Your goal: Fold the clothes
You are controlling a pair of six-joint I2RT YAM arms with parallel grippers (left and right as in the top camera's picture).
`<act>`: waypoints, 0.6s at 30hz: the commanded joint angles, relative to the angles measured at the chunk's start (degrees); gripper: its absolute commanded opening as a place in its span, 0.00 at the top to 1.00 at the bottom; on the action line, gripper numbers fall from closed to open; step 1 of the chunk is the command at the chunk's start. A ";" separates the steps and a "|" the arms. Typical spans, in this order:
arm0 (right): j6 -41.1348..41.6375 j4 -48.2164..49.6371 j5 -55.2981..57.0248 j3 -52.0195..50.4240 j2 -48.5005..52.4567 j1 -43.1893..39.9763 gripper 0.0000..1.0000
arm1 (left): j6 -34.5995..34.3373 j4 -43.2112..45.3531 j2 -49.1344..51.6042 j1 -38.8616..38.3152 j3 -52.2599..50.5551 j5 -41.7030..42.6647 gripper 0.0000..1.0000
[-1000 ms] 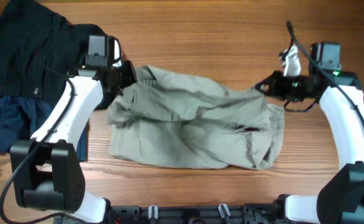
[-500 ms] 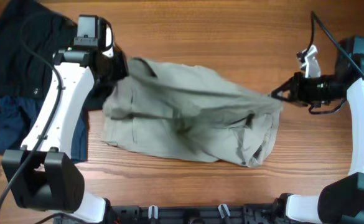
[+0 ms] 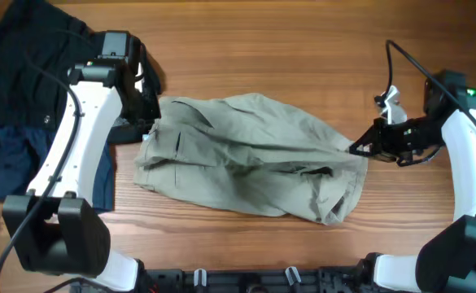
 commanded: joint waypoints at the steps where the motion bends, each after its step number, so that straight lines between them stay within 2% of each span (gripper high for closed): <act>1: -1.16 -0.79 -0.07 -0.74 0.61 -0.28 0.96 | 0.35 0.44 3.65 0.35 -0.59 3.02 0.78; 3: -0.46 -1.49 0.85 -1.01 0.61 -0.28 0.95 | 0.33 0.92 5.14 0.35 -1.55 3.10 0.80; 4: 3.13 0.11 3.48 -1.97 0.61 -0.28 0.96 | 0.33 1.27 5.92 0.35 -1.77 3.10 0.81; 7: 12.31 7.80 9.11 -7.74 0.63 -0.28 0.96 | 0.35 2.84 6.78 0.35 -1.77 3.56 0.81; 11: 18.64 16.85 9.25 -18.16 0.63 -0.28 0.96 | 0.33 5.31 6.78 0.35 -1.77 3.56 0.78; 14: 21.51 19.89 10.93 -22.29 0.63 -0.28 0.96 | 0.33 7.82 6.78 0.35 -1.77 3.56 0.73; 18: 21.51 19.21 10.91 -22.86 0.63 -0.28 0.96 | 0.31 12.41 6.78 0.35 -1.77 3.56 0.55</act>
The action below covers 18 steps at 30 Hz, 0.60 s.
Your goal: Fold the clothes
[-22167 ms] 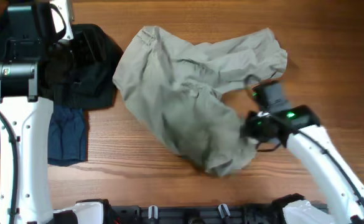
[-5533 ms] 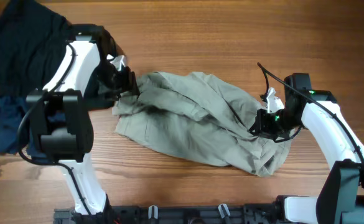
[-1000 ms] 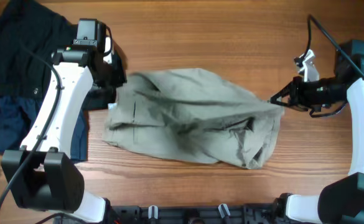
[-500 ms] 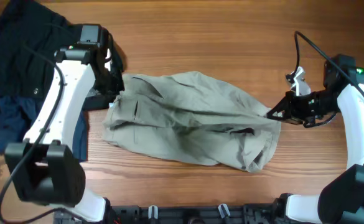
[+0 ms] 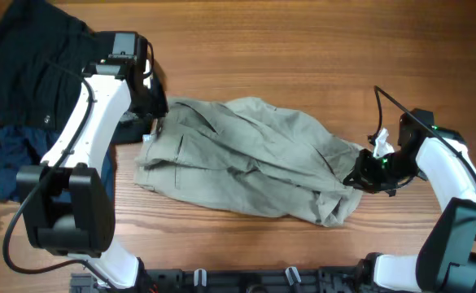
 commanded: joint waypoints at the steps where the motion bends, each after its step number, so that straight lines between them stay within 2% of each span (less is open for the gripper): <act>1: 1.51 -1.40 1.68 -0.37 0.35 -0.28 0.96 | 0.39 3.96 0.35 0.35 -0.37 0.70 0.47; 4: 1.64 -0.66 1.22 -1.27 0.35 -0.28 0.96 | 0.35 8.79 0.35 0.35 -0.37 0.72 0.32; 8: 3.91 5.49 -0.28 -6.40 0.35 -0.28 0.96 | 0.39 11.02 0.35 0.35 -0.37 3.39 0.28; 10: 4.55 7.15 -0.28 -7.43 0.35 -0.28 0.96 | 0.42 11.08 0.61 0.35 -0.37 6.56 0.34; 12: 4.39 7.78 -0.28 -7.43 0.35 -0.28 0.96 | 0.44 10.49 1.46 0.35 -0.37 8.28 0.55; 13: 4.39 7.89 -0.28 -7.43 0.35 -0.28 0.96 | 0.59 9.75 2.12 0.35 -0.37 8.41 0.60; 18: 4.44 8.85 -0.31 -7.43 0.35 -0.28 0.96 | 3.41 5.73 6.56 0.28 -0.37 9.29 0.62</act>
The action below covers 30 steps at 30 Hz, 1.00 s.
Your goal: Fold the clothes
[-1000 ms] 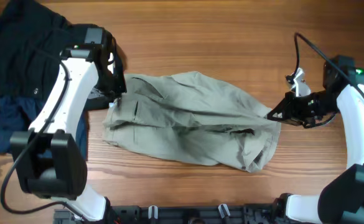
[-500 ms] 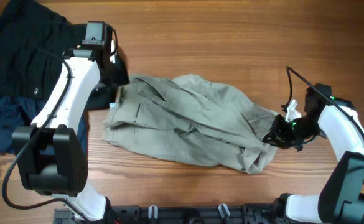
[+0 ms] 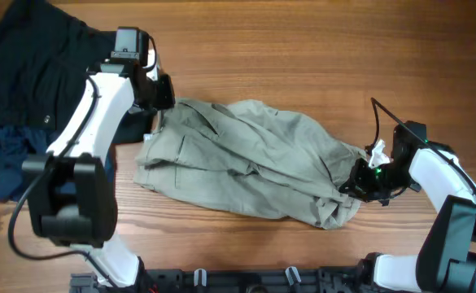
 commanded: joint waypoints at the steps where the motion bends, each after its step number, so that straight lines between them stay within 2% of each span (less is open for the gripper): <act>1: 0.81 0.72 -0.09 -0.13 0.33 -0.28 0.96 | 2.03 -1.40 3.69 0.24 -0.33 1.68 0.60; 4: 0.79 0.74 -0.07 -0.13 0.33 -0.28 0.95 | 5.31 -1.57 5.29 0.20 -0.33 4.42 0.51; 5: 0.79 0.81 -0.09 -0.13 0.33 -0.28 0.94 | 5.42 -1.60 5.44 0.20 -0.33 4.66 0.53; 6: 0.81 1.05 -0.09 -0.13 0.33 -0.28 0.94 | 5.40 -1.62 5.44 0.20 -0.33 4.72 0.82; 7: 0.83 1.29 -0.09 -0.13 0.33 -0.28 0.93 | 5.38 -2.05 5.42 0.20 -0.31 4.72 0.96; 11: 0.83 2.38 -0.09 -0.13 0.33 -0.28 0.91 | 5.38 -5.84 2.27 0.20 0.35 4.68 0.96; 20: 0.83 3.74 -0.09 -0.13 0.33 -0.28 0.90 | 4.26 -17.09 -15.93 0.20 0.98 2.23 0.96; 26: 0.76 3.72 -0.09 -0.13 0.33 -0.28 0.90 | 4.26 -26.47 -16.39 0.20 -0.90 2.25 0.96; 30: 0.61 3.78 -0.07 -0.13 0.33 -0.28 0.90 | 0.68 -26.75 -16.35 0.20 -8.04 2.21 0.96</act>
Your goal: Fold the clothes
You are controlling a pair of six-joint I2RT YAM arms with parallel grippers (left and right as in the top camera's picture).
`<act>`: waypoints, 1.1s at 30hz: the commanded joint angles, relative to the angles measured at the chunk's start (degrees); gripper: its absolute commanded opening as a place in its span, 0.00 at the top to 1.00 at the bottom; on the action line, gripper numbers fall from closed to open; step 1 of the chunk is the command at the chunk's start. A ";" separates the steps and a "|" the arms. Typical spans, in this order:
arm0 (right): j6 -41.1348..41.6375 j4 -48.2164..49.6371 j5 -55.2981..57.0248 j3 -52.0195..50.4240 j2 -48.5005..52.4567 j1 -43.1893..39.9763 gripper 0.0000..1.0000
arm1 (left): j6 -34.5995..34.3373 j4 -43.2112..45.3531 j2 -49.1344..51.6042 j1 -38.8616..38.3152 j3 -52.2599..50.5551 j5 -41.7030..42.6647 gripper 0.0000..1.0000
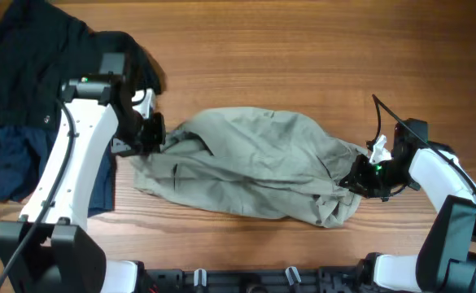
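Observation:
A pair of khaki shorts [254, 167] lies crumpled across the middle of the wooden table. My left gripper [158, 140] is at the garment's left end, where the waistband is bunched up toward the middle; the fingers look shut on that cloth. At the right end my right gripper [353, 181] presses into the leg hem and appears shut on a fold of it. The fingertips of both are partly hidden by fabric.
Dark navy and black clothes [26, 89] are piled at the far left, under and behind the left arm. Bare wooden table [303, 57] stretches behind the shorts. The arm bases stand along the front edge.
My left gripper has moved from the back left corner of the shorts toward the front and right, dragging the waistband inward so the left end is bunched. The right gripper stayed put.
At first the shorts lay spread, with my left gripper at the waistband and my right gripper at the right hem farther back. The right gripper then moved to the front right hem. The left shifted along the back corner and now has the waistband pulled inward.

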 commanded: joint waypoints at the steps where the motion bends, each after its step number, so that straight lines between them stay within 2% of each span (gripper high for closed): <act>1: 0.13 0.24 -0.07 -0.13 0.33 -0.28 0.90 | -4.37 0.33 0.15 0.20 -8.37 -0.52 0.96; 4: 0.11 0.37 -0.04 -0.13 0.33 -0.28 0.90 | -7.98 4.48 0.15 0.20 -15.69 -0.52 0.95; 5: 0.13 0.35 -0.02 -0.13 0.33 -0.28 0.90 | -9.40 5.60 0.13 0.20 -16.98 -0.52 0.88; 6: -0.46 0.35 -0.04 -0.13 0.33 -0.28 0.91 | -10.64 6.67 0.13 0.20 -18.16 -0.52 0.62; 7: -1.42 0.35 0.09 -0.11 0.33 -0.28 0.93 | -11.56 8.24 0.15 0.20 -19.61 -0.52 0.48; 8: -3.21 0.17 0.50 0.52 0.31 -0.28 0.85 | -12.04 9.92 0.13 0.20 -20.81 -0.52 0.33; 9: -3.32 -0.92 1.84 2.32 0.31 -0.28 0.79 | -12.04 11.32 0.13 0.20 -21.49 -0.76 0.26; 12: -4.24 -6.27 2.60 10.91 0.31 -0.28 0.67 | -12.09 14.23 0.11 0.20 -21.75 -3.30 0.23; 15: -6.45 -12.41 2.03 22.64 0.31 -0.02 0.62 | -12.76 16.65 0.11 0.17 -21.94 -6.80 0.24; 18: -9.68 -16.72 0.11 29.29 0.31 2.12 0.58 | -13.86 20.09 0.11 0.17 -24.17 -9.11 0.26; 21: -9.90 -18.01 -0.33 28.63 0.33 7.41 0.58 | -16.33 25.83 0.11 0.17 -28.74 -9.11 0.35; 22: -9.70 -17.94 -0.63 27.82 0.33 10.49 0.62 | -17.25 28.81 0.11 0.17 -31.17 -9.11 0.42; 24: -8.09 -17.05 -0.72 26.03 0.33 15.65 0.80 | -18.14 31.87 0.11 0.20 -34.01 -9.25 0.71; 25: -7.13 -16.52 -0.68 25.05 0.33 18.18 0.96 | -18.51 33.18 0.11 0.20 -35.08 -9.22 0.86; 26: -5.49 -15.54 -0.68 23.87 0.33 20.31 0.96 | -18.51 33.55 0.11 0.20 -35.23 -9.11 0.95; 30: -0.13 -10.19 -0.76 16.06 0.33 26.40 0.96 | -18.51 33.73 0.11 0.20 -35.23 -9.11 0.96; 33: 2.56 -4.63 -1.33 9.64 0.33 27.91 0.96 | -18.51 33.97 0.11 0.20 -35.23 -9.09 0.96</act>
